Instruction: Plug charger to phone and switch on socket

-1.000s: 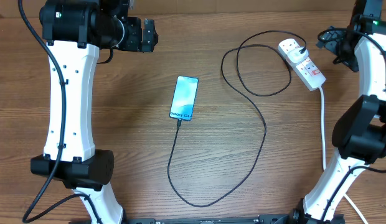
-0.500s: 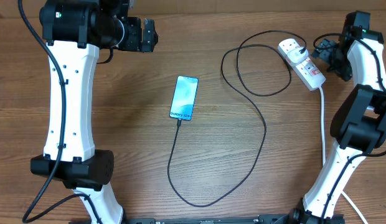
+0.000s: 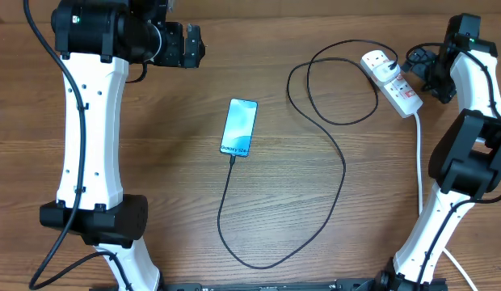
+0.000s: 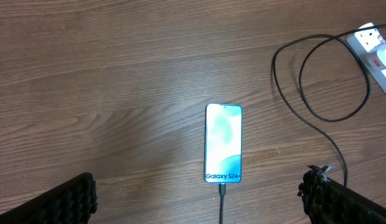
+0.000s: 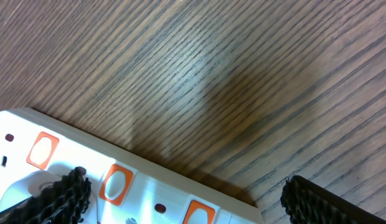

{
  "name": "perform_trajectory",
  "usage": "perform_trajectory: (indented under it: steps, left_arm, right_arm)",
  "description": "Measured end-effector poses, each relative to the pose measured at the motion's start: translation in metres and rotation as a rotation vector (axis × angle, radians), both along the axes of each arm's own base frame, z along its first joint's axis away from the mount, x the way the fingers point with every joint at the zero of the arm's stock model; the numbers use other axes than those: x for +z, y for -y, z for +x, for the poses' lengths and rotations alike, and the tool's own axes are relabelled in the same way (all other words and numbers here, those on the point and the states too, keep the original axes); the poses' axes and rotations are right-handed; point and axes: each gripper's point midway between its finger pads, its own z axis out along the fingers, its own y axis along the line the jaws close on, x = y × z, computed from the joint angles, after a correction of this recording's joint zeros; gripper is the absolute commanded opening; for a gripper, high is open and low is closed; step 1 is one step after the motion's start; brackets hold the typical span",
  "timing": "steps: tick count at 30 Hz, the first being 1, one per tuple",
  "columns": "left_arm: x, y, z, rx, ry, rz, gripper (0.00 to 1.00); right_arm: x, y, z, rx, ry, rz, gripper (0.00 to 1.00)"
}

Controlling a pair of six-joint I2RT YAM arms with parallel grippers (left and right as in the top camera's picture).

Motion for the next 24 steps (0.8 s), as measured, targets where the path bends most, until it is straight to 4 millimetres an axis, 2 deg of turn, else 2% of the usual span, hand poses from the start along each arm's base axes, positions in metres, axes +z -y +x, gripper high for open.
perform_trajectory:
  steps: [6,13,24]
  left_arm:
    - [0.0,0.0,0.0,0.0,0.0,0.0,1.0]
    - [0.0,0.0,0.0,0.0,0.0,0.0,1.0]
    - [0.0,0.0,0.0,0.0,0.0,0.0,1.0]
  right_arm:
    - [-0.001,0.0,0.0,-0.013,0.002,0.004,1.0]
    - [-0.014,-0.002,-0.007,-0.018,-0.027,0.015,1.0]
    - [-0.016,-0.003,-0.006,-0.019,-0.018,0.019,1.0]
